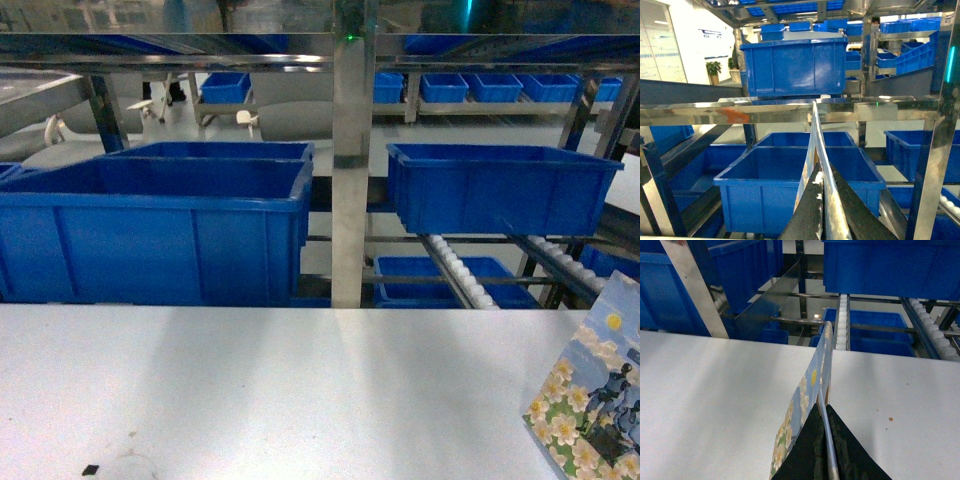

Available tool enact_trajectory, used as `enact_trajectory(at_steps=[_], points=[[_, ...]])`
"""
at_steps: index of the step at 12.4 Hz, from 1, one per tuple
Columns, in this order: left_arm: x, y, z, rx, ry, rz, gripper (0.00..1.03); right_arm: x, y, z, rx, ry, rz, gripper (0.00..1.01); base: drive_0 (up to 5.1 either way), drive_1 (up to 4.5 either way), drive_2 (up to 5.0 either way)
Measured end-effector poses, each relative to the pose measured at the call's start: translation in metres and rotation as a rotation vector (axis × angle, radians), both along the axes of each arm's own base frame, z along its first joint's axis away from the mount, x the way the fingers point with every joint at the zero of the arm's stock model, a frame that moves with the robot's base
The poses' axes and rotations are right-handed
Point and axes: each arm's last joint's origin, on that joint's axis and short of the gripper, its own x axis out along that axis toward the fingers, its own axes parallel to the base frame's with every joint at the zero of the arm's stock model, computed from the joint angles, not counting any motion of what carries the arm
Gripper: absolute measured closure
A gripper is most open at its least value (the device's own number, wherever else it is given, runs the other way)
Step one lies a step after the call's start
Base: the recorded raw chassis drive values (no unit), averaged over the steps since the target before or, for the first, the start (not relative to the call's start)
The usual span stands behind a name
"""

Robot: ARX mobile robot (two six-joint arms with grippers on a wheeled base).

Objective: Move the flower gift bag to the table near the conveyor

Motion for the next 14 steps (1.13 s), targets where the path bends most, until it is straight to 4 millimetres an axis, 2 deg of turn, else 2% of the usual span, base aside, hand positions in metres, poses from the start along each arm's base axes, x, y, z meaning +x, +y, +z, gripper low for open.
enact_trajectory(at_steps=[3,5,6,7,8,9,11,14], points=[[0.0,0.0,0.0,0.0,0.0,0.0,1.01,-0.018,0.001,-0.006,-0.005,0.007,-0.005,0.99,0.0,0.0,0.0],[0.0,0.0,0.0,0.0,0.0,0.0,1.01,-0.026,0.0,-0.005,0.012,0.007,-0.038,0.71,0.0,0.0,0.0],[0.0,0.0,0.0,0.0,0.0,0.0,1.01,-0.026,-0.002,0.007,0.009,-0.048,-0.066,0.51,0.0,0.0,0.0],[0.0,0.0,0.0,0.0,0.001,0.0,1.01,-0.027,-0.002,0.015,0.004,-0.071,-0.083,0.34,0.0,0.0,0.0],[0.0,0.0,0.0,0.0,0.0,0.0,1.01,-0.028,-0.003,0.022,0.003,-0.089,-0.105,0.23,0.0,0.0,0.0],[0.0,0.0,0.0,0.0,0.001,0.0,1.01,-0.031,-0.006,0.037,-0.003,-0.154,-0.145,0.05,0.0,0.0,0.0],[0.0,0.0,0.0,0.0,0.0,0.0,1.01,-0.043,-0.01,0.057,0.01,-0.208,-0.176,0.03,0.0,0.0,0.0],[0.0,0.0,0.0,0.0,0.0,0.0,1.01,-0.067,-0.011,0.073,0.035,-0.244,-0.202,0.03,0.0,0.0,0.0]])
